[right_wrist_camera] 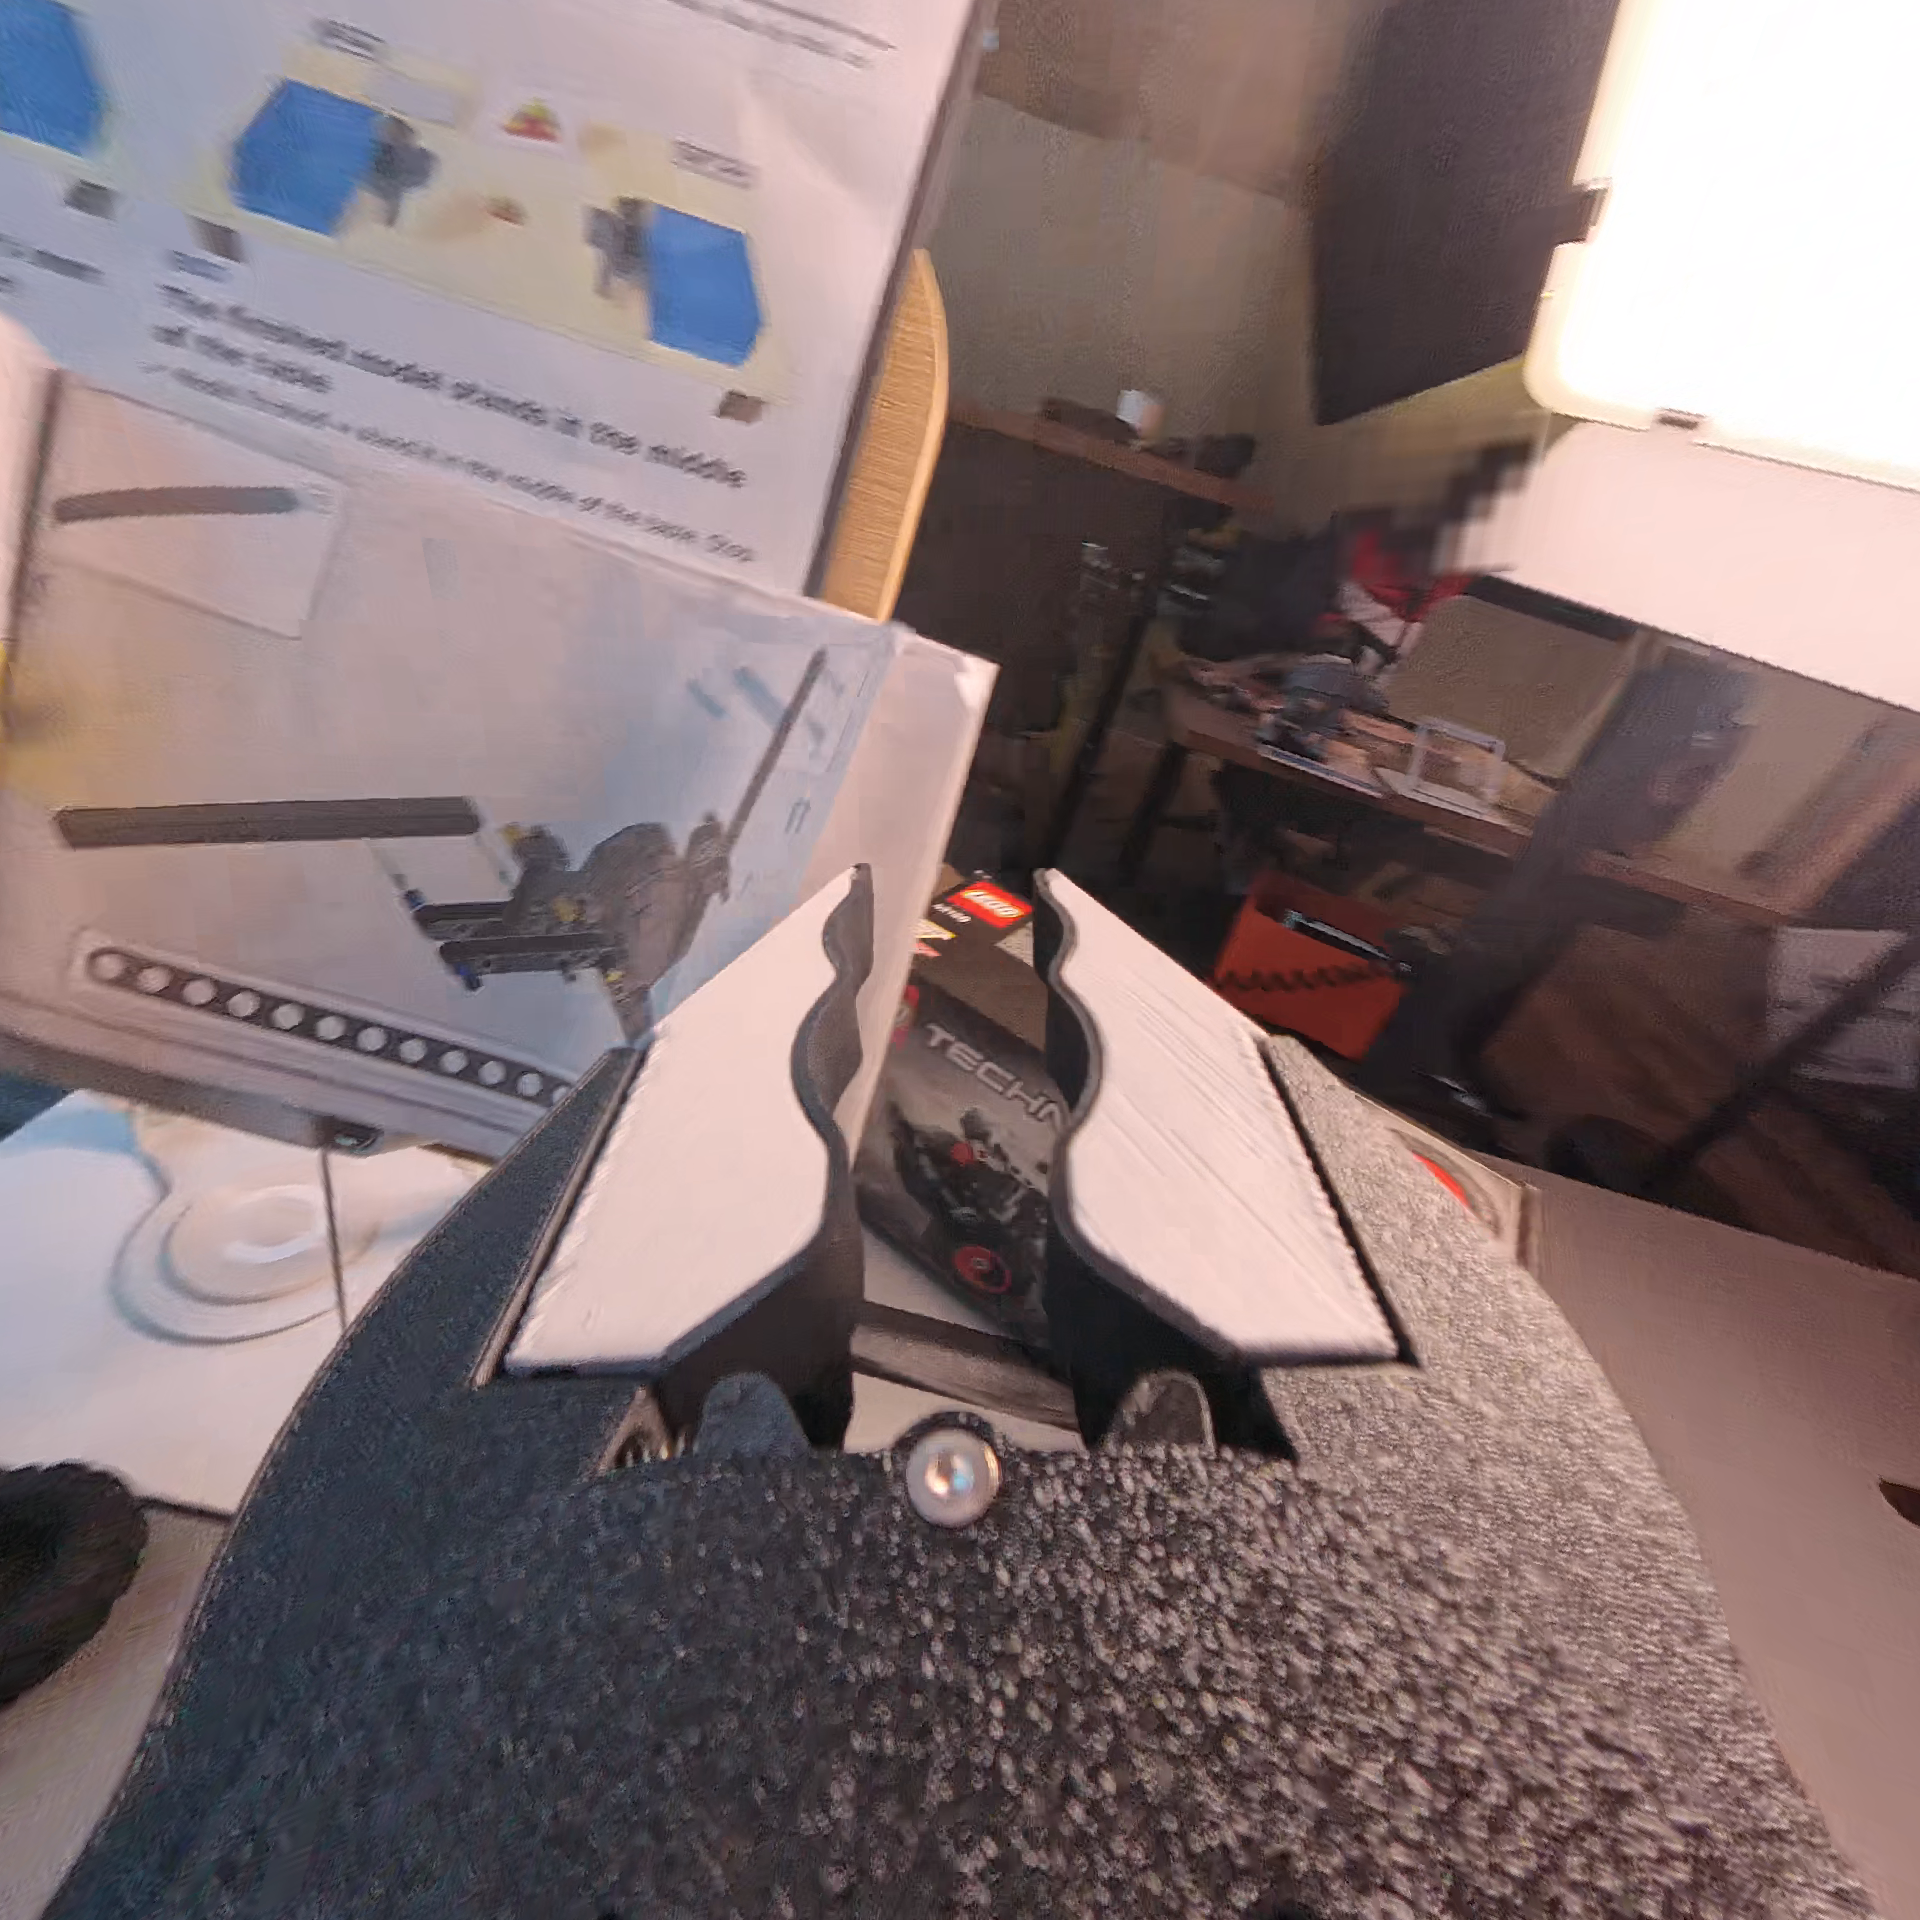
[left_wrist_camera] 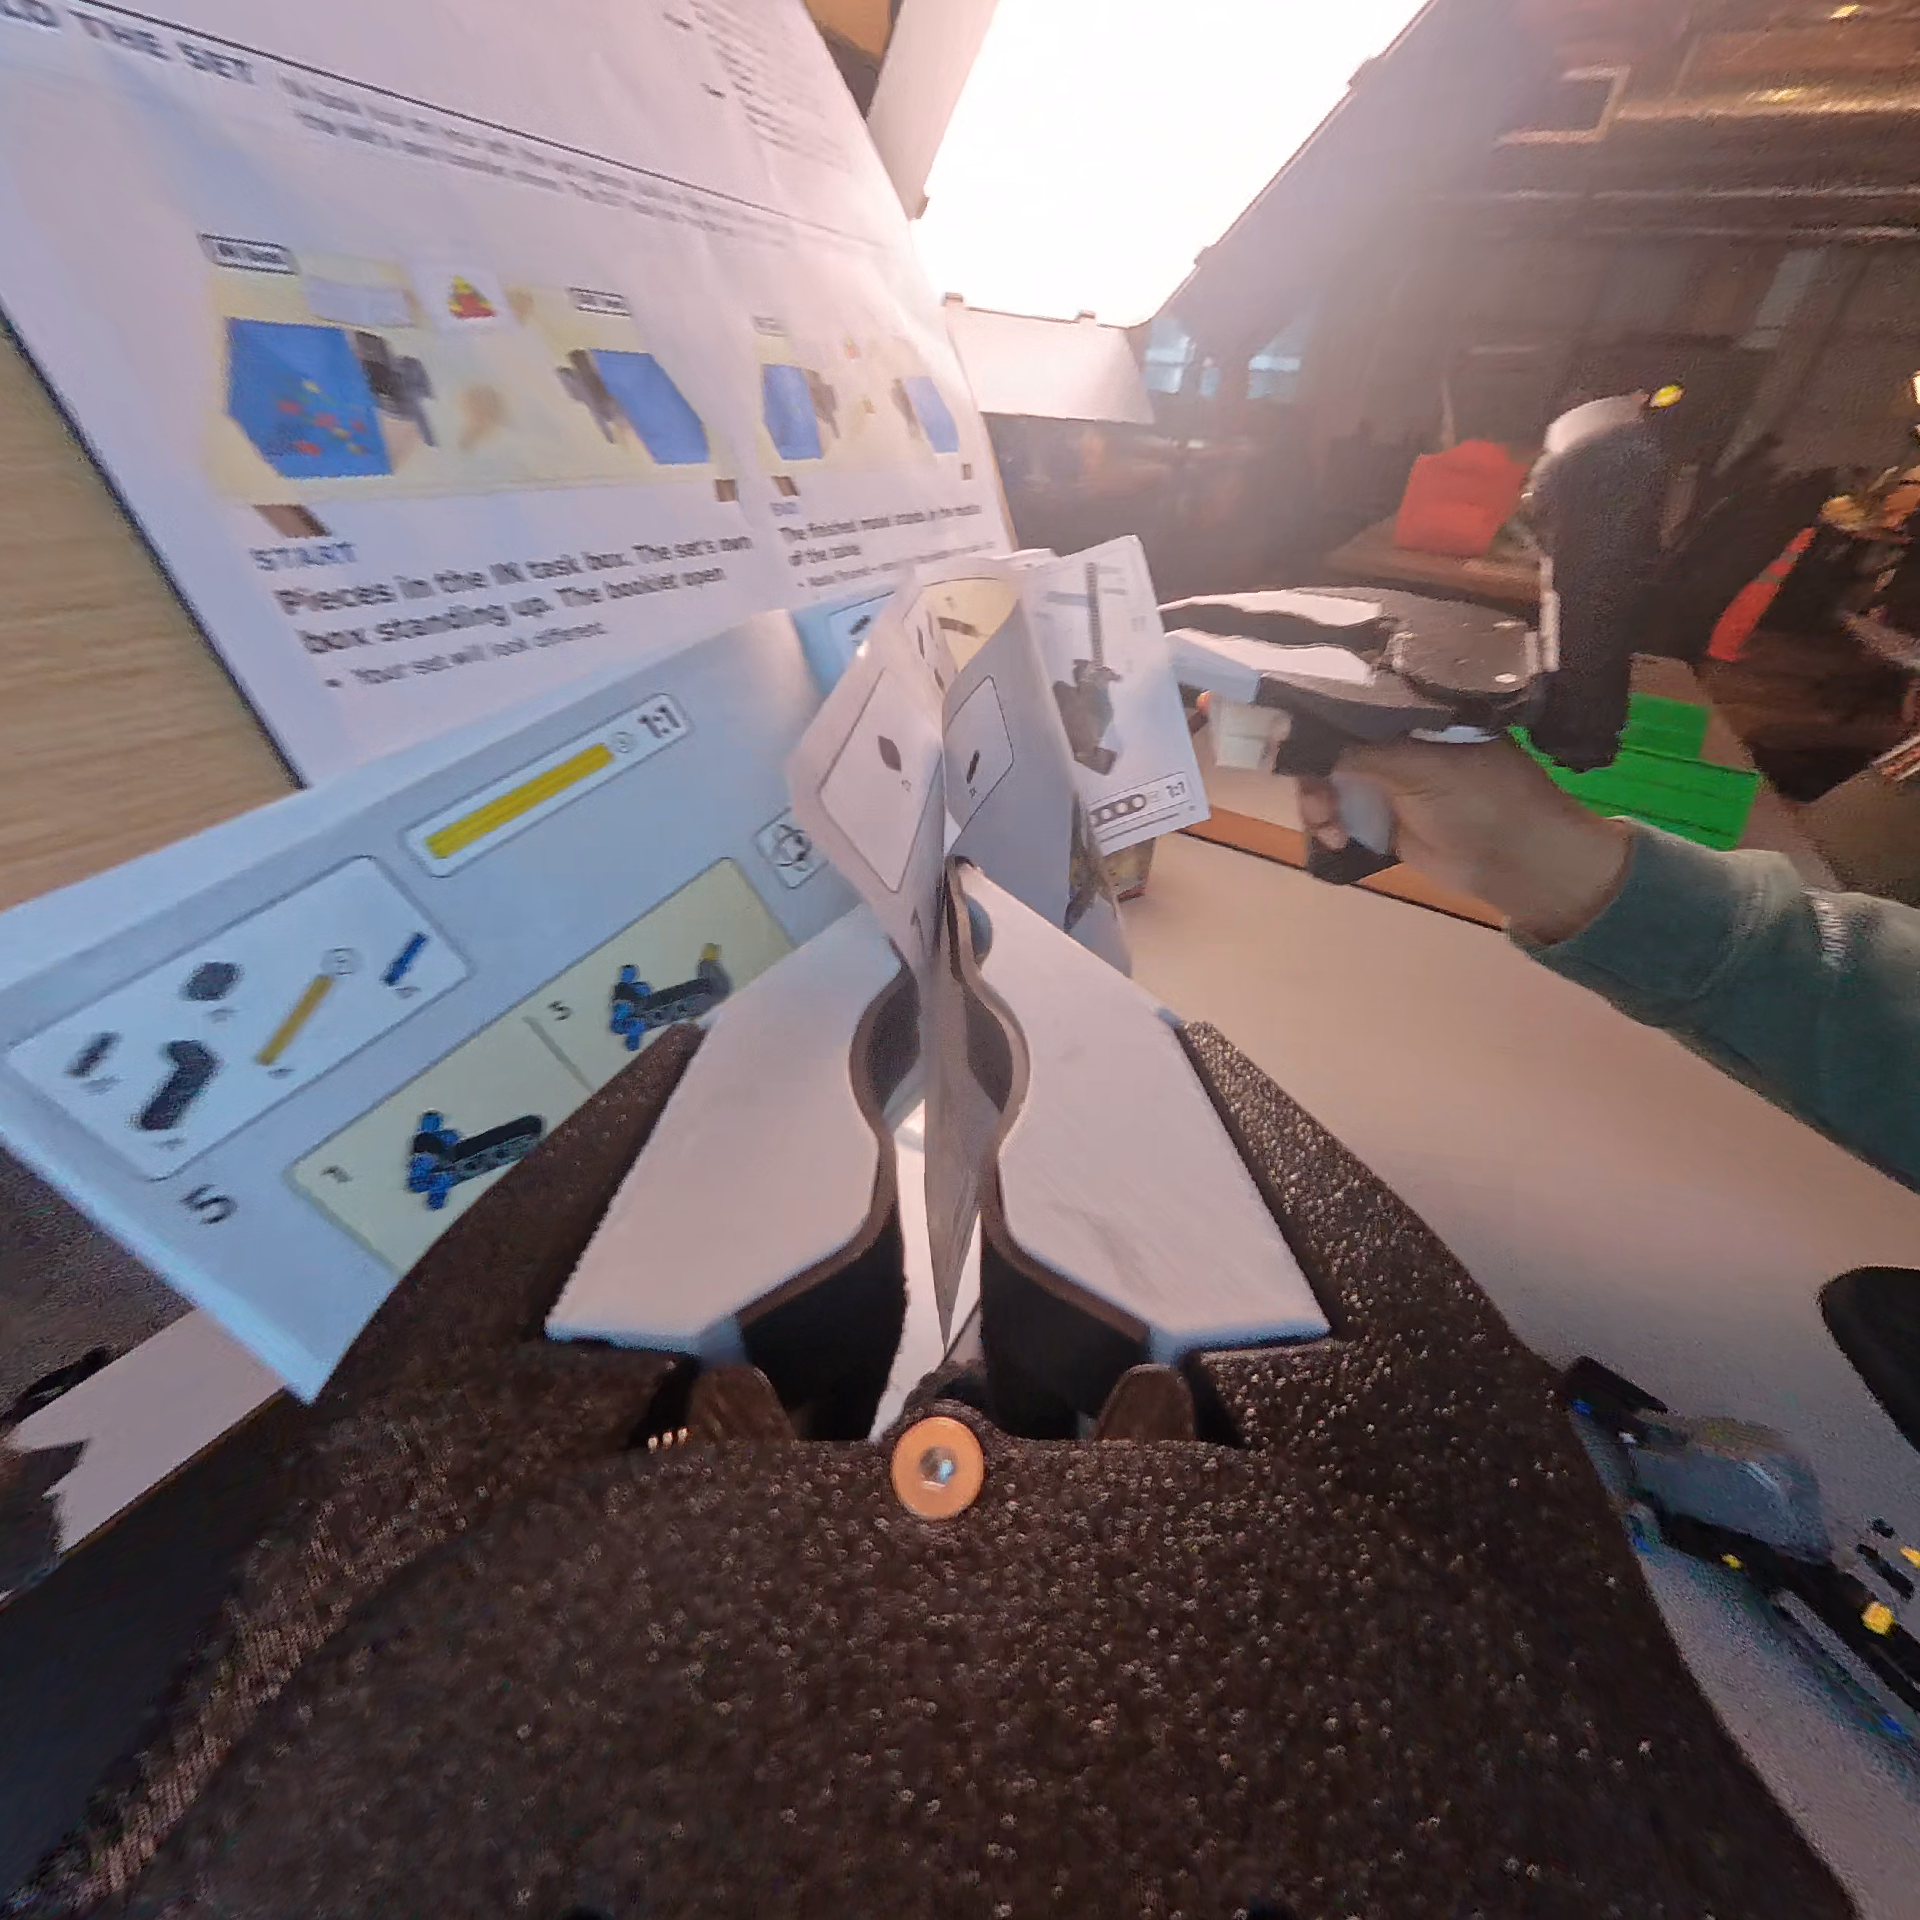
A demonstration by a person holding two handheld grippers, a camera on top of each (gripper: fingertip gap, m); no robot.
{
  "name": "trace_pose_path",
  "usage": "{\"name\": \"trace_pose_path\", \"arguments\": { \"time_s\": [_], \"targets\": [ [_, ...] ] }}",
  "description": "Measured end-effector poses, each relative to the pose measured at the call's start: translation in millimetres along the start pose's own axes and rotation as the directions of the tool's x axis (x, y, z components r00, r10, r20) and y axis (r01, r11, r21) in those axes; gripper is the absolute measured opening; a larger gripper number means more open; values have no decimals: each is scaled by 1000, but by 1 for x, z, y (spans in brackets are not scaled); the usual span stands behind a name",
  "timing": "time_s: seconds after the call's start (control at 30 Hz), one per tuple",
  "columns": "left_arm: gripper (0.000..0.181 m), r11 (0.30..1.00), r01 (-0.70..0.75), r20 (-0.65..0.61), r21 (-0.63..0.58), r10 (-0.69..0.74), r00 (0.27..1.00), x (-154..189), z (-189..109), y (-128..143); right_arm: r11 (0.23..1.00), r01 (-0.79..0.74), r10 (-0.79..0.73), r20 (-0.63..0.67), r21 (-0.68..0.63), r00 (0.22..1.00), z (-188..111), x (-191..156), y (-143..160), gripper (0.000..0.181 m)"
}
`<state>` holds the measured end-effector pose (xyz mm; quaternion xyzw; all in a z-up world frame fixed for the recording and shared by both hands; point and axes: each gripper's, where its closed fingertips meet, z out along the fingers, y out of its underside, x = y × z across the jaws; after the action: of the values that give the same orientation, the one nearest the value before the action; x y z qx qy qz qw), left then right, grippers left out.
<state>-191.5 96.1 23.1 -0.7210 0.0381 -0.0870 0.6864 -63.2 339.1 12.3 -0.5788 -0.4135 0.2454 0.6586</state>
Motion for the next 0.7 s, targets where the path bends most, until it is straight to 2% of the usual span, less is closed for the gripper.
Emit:
{"name": "trace_pose_path", "arguments": {
  "time_s": [0.07, 0.1, 0.17, 0.23, 0.27, 0.3, 0.37, 0.43, 0.57, 0.67, 0.7],
  "targets": [
    [0, 999, -31, 76, -43, 34, 997, -20, -6, -1, 994, -58, 66, -77, 96, 995, -16, 15, -18, 29],
    [0, 998, -37, 102, -59, 43, 994, -28, -9, -2, 982, -80, 93, -66, 172, 993, -28, 11, -34, 26],
    [0, 997, -36, 142, -72, 46, 989, -42, -13, -6, 956, -77, 81, -2, 283, 997, -50, -13, -60, 22],
    [1, 996, -34, 189, -86, 49, 981, -55, -16, -9, 946, -52, 13, 122, 319, 992, -60, -54, -71, 16],
    [2, 994, -40, 215, -98, 61, 975, -62, -17, -9, 955, -53, -13, 220, 290, 976, -58, -80, -67, 10],
    [3, 992, -52, 245, -116, 79, 966, -70, -19, -9, 973, -64, -7, 303, 223, 953, -52, -104, -57, 12],
    [9, 986, -66, 310, -151, 110, 944, -86, -21, -6, 991, -80, 34, 378, 105, 925, -35, -138, -34, 21],
    [20, 982, -57, 372, -181, 122, 920, -99, -23, -3, 998, -54, 42, 358, 24, 933, -17, -162, -17, 35],
    [35, 989, -28, 531, -143, 101, 841, -114, -40, -13, 998, 59, -61, 218, 16, 974, 6, -188, -9, 62],
    [48, 991, -112, 692, -69, 128, 711, -112, -69, -37, 996, 87, -86, 148, 2, 985, 17, -192, 0, 70],
    [48, 986, -159, 708, -50, 147, 691, -103, -74, -44, 996, 89, -89, 131, 9, 987, 19, -191, 1, 71]
  ]
}}
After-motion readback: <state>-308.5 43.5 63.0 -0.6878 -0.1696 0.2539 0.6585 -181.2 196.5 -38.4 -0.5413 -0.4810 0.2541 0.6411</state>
